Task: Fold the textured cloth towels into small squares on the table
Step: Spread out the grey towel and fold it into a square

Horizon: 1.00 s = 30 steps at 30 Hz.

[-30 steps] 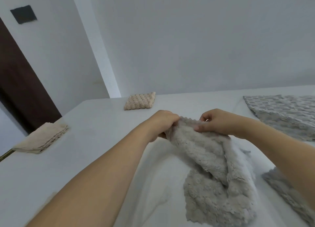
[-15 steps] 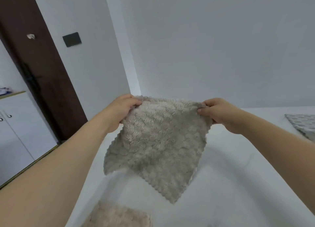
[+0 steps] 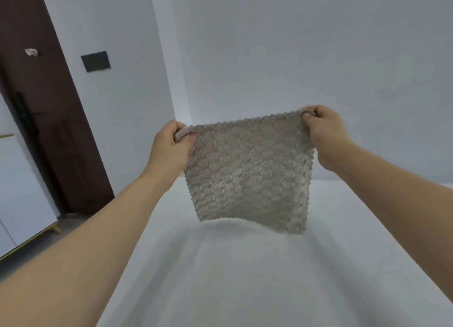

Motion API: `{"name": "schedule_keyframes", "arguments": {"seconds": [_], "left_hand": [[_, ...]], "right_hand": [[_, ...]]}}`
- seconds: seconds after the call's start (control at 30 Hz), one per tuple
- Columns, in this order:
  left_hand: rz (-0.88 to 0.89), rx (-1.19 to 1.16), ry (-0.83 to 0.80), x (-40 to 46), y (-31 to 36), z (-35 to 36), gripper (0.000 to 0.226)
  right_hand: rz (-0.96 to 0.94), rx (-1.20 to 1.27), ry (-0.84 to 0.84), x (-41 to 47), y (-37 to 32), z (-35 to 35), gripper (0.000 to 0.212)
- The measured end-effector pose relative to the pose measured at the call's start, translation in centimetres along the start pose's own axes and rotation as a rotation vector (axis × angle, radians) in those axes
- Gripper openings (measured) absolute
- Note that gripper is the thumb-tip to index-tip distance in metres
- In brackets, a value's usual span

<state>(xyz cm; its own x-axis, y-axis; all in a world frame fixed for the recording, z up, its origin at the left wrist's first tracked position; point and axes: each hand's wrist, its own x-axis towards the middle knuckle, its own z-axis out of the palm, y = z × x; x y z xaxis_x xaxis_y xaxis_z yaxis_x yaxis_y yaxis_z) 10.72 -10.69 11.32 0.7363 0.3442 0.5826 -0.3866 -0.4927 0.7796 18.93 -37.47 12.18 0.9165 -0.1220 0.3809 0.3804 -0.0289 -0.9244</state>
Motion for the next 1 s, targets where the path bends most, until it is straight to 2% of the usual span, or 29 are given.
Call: {"name": "schedule_keyframes", "arguments": {"seconds": [0.07,0.13,0.23,0.3,0.37,0.43,0.47,0.53,0.6,0.7,0.77,0.87,0.93,1.0], "left_hand": [[0.029,-0.019,-0.018,-0.7,0.8,0.0,0.014],[0.005,-0.065,-0.103,-2.2,1.3,-0.1,0.011],[-0.109,-0.091,-0.382,-5.7,0.8,0.1,0.014],[-0.186,0.0,-0.627,-9.1,0.0,0.7,0.023],[-0.225,0.134,-0.847,-12.7,-1.0,1.7,0.028],[-0.202,0.309,-1.044,-15.8,-1.5,2.7,0.02],[-0.181,0.402,-1.134,-17.1,-1.5,3.1,0.015],[-0.141,0.549,-1.23,-18.4,-1.5,3.5,0.017],[-0.162,0.562,-1.215,-18.4,-0.8,3.8,0.024],[-0.222,0.521,-1.094,-17.0,0.1,4.6,0.021],[-0.16,0.561,-0.963,-15.7,0.2,5.8,0.02],[-0.127,0.533,-0.768,-14.1,-0.2,9.4,0.025],[-0.141,0.485,-0.715,-13.5,-0.9,12.7,0.032],[-0.074,0.509,-0.698,-13.4,-2.6,15.9,0.043]], "right_hand": [[0.018,0.091,0.019,-0.6,-1.2,-0.8,0.027],[0.044,0.115,0.036,-2.1,-1.2,-2.1,0.025],[0.104,-0.025,0.013,-5.5,0.8,-4.7,0.015],[0.153,-0.203,-0.121,-8.5,2.9,-7.0,0.021],[0.23,-0.463,-0.353,-11.6,5.0,-9.3,0.021],[0.312,-0.819,-0.576,-14.2,6.8,-11.4,0.024],[0.358,-0.954,-0.656,-15.1,7.4,-12.3,0.025],[0.434,-1.053,-0.735,-16.0,7.8,-13.3,0.02],[0.445,-1.019,-0.722,-16.0,7.6,-13.5,0.01],[0.305,-1.049,-0.674,-14.5,7.3,-12.5,0.021],[0.199,-1.096,-0.635,-13.1,7.5,-11.1,0.026],[0.172,-1.088,-0.66,-11.1,9.1,-8.4,0.041],[0.143,-1.186,-0.695,-10.5,11.3,-6.9,0.049],[0.092,-1.351,-0.693,-10.4,14.2,-6.3,0.055]]}}
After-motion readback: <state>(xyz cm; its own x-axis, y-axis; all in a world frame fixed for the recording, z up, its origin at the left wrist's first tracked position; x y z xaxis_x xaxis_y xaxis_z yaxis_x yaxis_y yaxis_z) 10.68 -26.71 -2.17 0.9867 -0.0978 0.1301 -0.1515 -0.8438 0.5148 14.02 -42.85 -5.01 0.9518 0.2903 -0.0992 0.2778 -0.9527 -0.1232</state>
